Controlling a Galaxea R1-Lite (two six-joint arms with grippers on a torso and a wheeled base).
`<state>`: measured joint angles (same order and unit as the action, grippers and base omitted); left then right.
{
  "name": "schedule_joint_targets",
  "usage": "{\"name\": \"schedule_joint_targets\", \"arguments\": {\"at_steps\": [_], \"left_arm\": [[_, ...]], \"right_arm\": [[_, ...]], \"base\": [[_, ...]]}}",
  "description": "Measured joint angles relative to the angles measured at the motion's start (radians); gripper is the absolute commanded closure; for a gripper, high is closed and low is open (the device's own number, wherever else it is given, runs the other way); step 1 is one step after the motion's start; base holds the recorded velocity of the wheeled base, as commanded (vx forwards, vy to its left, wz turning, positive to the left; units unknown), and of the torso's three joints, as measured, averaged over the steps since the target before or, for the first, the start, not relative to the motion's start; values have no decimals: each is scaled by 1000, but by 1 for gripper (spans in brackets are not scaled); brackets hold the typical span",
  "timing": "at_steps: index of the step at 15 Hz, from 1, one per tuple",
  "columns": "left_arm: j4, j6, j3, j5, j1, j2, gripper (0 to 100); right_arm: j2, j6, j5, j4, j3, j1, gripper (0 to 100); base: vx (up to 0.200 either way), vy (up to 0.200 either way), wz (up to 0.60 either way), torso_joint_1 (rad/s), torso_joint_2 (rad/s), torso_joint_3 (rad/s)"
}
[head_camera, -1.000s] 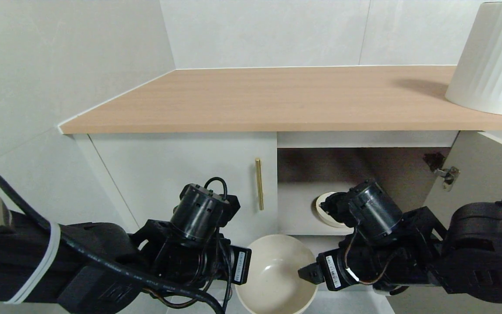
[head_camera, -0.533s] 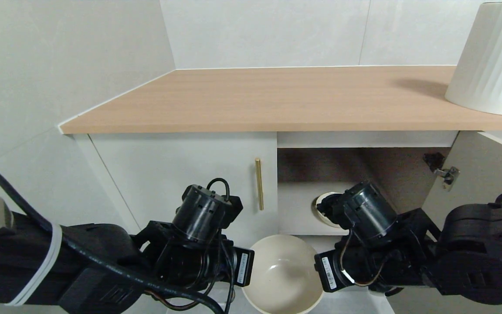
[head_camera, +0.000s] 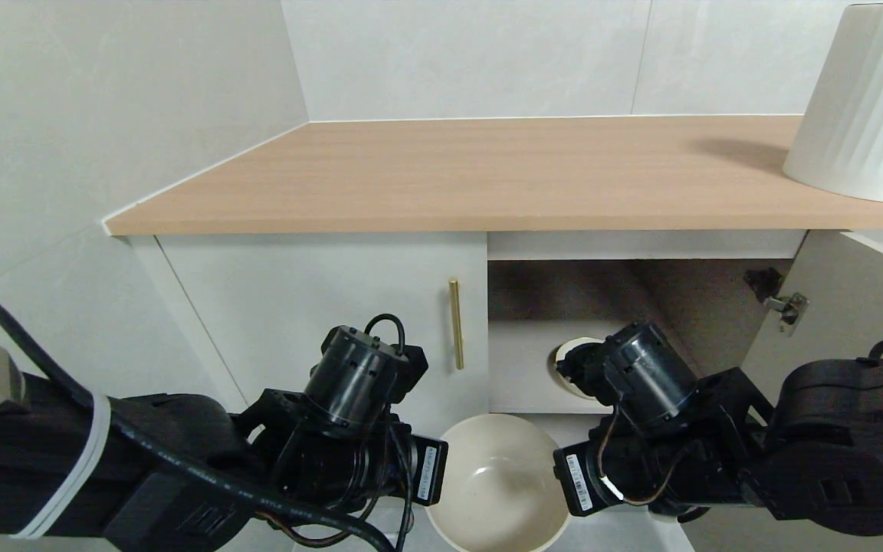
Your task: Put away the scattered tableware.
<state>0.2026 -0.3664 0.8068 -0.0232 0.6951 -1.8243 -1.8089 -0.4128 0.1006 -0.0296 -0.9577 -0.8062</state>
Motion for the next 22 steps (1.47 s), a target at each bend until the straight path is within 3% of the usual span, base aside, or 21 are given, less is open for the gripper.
{"name": "schedule_joint_targets", "arguments": {"at_steps": [1, 2, 10, 13, 16, 22], "left_arm": [[0, 0, 0, 0, 0, 0, 100], [0, 0, 0, 0, 0, 0, 0], [0, -1, 2, -3, 0, -1, 0], [0, -2, 2, -2, 0, -3, 0], [0, -3, 2, -1, 0, -4, 0], [1, -4, 2, -2, 0, -2, 0]], "right_arm": [[0, 0, 0, 0, 1, 0, 100], [0, 0, 0, 0, 1, 0, 100], [-1, 1, 11, -2, 1, 1, 100], [-20, -4, 63, 12, -5, 4, 100], [-54, -48, 139, 124, -14, 39, 100], [-159, -137, 179, 343, -26, 203, 100]], "base": [[0, 0, 0, 0, 0, 0], [0, 0, 0, 0, 0, 0], [0, 0, 0, 0, 0, 0], [0, 0, 0, 0, 0, 0], [0, 0, 0, 0, 0, 0], [0, 0, 0, 0, 0, 0]]}}
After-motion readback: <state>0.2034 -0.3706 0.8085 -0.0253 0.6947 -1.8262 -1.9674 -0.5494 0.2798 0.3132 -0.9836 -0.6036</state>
